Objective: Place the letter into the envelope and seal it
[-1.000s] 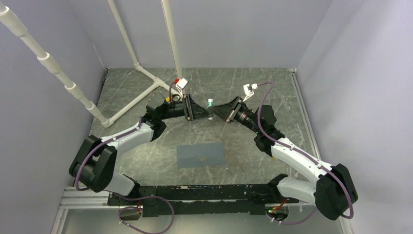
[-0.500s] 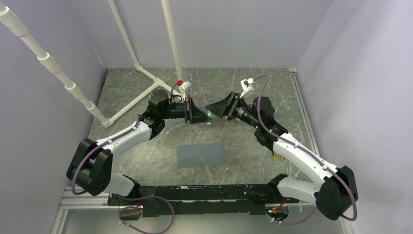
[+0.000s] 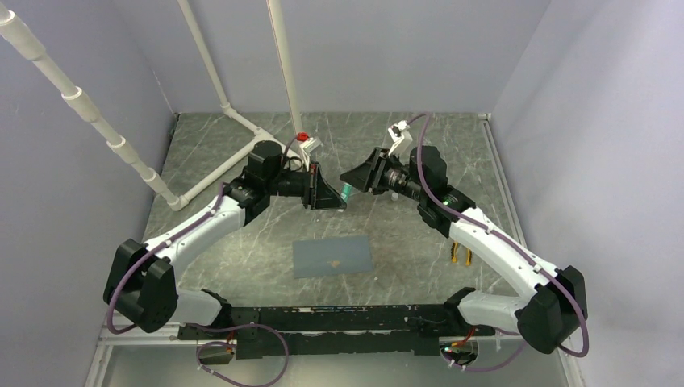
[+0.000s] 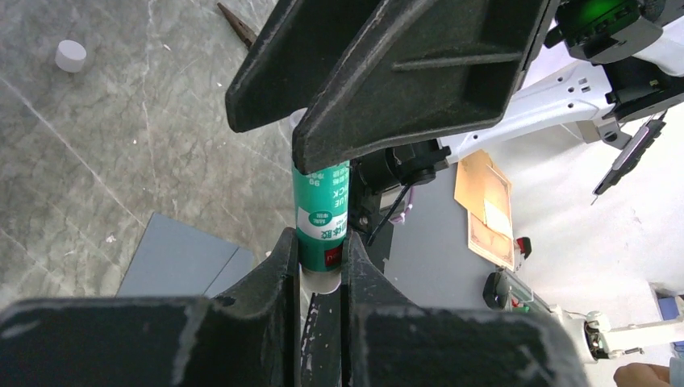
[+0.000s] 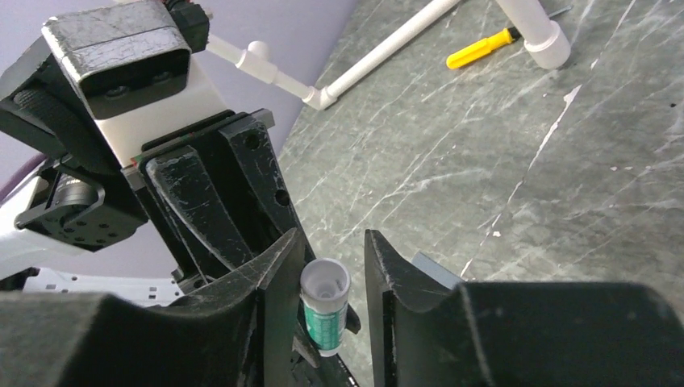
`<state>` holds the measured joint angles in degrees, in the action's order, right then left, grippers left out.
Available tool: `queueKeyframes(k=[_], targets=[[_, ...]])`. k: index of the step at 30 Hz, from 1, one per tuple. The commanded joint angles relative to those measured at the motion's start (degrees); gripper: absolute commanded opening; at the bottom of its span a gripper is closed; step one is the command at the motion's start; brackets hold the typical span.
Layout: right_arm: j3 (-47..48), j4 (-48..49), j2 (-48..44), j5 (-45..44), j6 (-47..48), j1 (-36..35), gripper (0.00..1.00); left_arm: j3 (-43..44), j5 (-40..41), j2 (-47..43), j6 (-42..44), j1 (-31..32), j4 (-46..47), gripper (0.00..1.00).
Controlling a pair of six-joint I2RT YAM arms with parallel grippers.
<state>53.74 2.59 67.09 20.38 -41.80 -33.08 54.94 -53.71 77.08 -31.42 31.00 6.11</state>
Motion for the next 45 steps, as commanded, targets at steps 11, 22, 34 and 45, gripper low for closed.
queueKeyframes(k=[11,22,34,45], targets=[[0.6,-0.1,-1.2,4.2,-0.3,-0.1,0.39,1.6,3.0,-1.8,-1.4,0.2,0.5,0.02],[-4.0,10.2,-3.8,8.0,0.1,-0.1,0.07,0.6,4.2,-2.0,-8.7,0.2,5.6,0.6],[-5.6,14.5,-4.5,8.8,-0.3,-0.1,0.0,1.5,3.0,0.8,-7.7,1.2,5.6,0.38],[-7.4,21.6,-5.9,23.1,10.9,0.9,0.0,1.9,-4.5,0.6,-7.0,1.7,8.4,0.02]])
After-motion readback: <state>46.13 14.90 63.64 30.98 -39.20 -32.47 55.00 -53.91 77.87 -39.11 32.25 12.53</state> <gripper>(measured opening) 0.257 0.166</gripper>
